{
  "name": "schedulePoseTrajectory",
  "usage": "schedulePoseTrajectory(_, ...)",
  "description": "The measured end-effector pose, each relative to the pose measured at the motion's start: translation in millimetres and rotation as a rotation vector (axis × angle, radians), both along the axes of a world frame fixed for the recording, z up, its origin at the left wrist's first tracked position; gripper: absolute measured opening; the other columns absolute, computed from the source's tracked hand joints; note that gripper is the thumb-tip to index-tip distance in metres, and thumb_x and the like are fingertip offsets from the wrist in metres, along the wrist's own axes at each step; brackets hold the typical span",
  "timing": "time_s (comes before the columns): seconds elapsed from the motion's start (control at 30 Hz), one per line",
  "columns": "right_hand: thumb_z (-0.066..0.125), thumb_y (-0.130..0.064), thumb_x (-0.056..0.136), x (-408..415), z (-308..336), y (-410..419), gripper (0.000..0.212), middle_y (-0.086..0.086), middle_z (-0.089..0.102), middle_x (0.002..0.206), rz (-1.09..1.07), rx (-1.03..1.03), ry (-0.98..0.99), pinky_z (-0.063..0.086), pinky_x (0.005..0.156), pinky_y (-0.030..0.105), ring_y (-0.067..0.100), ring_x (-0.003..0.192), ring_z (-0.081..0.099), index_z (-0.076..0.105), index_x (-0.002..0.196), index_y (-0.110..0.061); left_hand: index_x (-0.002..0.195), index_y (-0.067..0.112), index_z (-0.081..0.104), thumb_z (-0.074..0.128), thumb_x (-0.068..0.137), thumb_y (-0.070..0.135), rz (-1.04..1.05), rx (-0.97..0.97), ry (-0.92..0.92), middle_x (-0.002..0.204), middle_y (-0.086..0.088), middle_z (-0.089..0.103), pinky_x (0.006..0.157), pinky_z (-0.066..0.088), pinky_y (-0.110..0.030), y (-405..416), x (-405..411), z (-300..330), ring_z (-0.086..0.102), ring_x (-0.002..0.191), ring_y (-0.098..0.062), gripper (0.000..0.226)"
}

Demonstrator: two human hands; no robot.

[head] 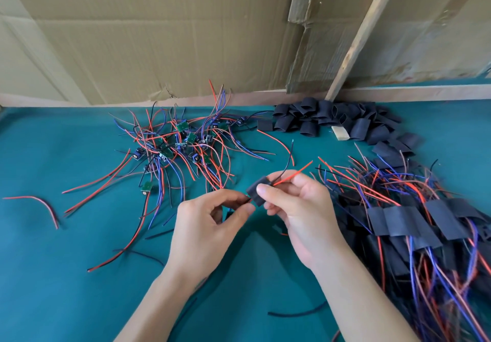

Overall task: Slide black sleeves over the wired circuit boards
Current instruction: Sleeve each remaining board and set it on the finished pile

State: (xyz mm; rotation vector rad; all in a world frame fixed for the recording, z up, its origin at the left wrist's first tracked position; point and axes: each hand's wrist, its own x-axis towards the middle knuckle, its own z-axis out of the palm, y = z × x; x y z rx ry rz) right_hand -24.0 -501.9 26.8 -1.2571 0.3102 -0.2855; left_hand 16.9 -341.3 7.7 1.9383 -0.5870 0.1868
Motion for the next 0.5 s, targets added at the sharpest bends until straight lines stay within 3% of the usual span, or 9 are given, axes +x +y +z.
schedulePoseTrajectory(0.07,0.074,0.006,0.085,-0.3,3.1,-2.8,0.018,0.013,0.073,0.077,-0.011,0.017,-0.032,0.049,0.058,0.02,0.012,0.057,0.058,0.069,0.085,-0.011,0.085,0.038,0.072,0.073,0.084,0.037,-0.059,0.028,0.031,0.054,0.024,0.052,0.047,0.022,-0.013,1.8,2.2,-1.6,0.028,0.048,-0.008,0.002)
schedulePoseTrajectory(0.13,0.073,0.006,0.085,-0.1,5.9,-8.1,0.018,0.01,0.074,0.077,-0.052,0.071,-0.062,0.048,0.06,0.021,0.011,0.057,0.057,0.068,0.087,-0.011,0.09,0.032,0.073,0.071,0.084,0.04,-0.109,0.032,0.082,0.061,0.016,0.057,0.048,0.028,-0.022,3.5,4.8,-4.3,0.03,0.049,-0.01,0.01)
schedulePoseTrajectory(0.23,0.071,0.007,0.086,0.2,6.7,-14.4,0.018,0.001,0.069,0.07,-0.117,0.138,-0.088,0.046,0.061,0.021,0.01,0.056,0.055,0.066,0.087,-0.01,0.094,0.032,0.071,0.071,0.083,0.035,-0.136,-0.012,0.167,0.074,0.003,0.067,0.048,0.043,-0.033,4.6,7.1,-3.5,0.044,0.051,-0.027,0.012)
schedulePoseTrajectory(0.37,0.071,0.007,0.086,0.1,5.4,-12.3,0.019,0.006,0.073,0.076,-0.136,0.094,-0.083,0.046,0.06,0.021,0.011,0.057,0.056,0.067,0.086,-0.011,0.095,0.03,0.075,0.063,0.085,0.021,-0.199,-0.097,0.284,0.086,0.006,0.077,0.058,0.052,-0.022,4.5,7.5,-4.0,0.057,0.051,-0.011,0.018)
schedulePoseTrajectory(0.5,0.072,0.007,0.086,-1.0,3.4,-7.0,0.019,0.005,0.076,0.077,-0.069,0.026,-0.08,0.049,0.059,0.019,0.009,0.06,0.062,0.068,0.088,-0.011,0.098,0.032,0.074,0.061,0.093,0.013,-0.163,0.016,0.212,0.088,0.013,0.077,0.061,0.052,-0.023,4.6,7.7,-6.2,0.058,0.05,-0.008,0.023)
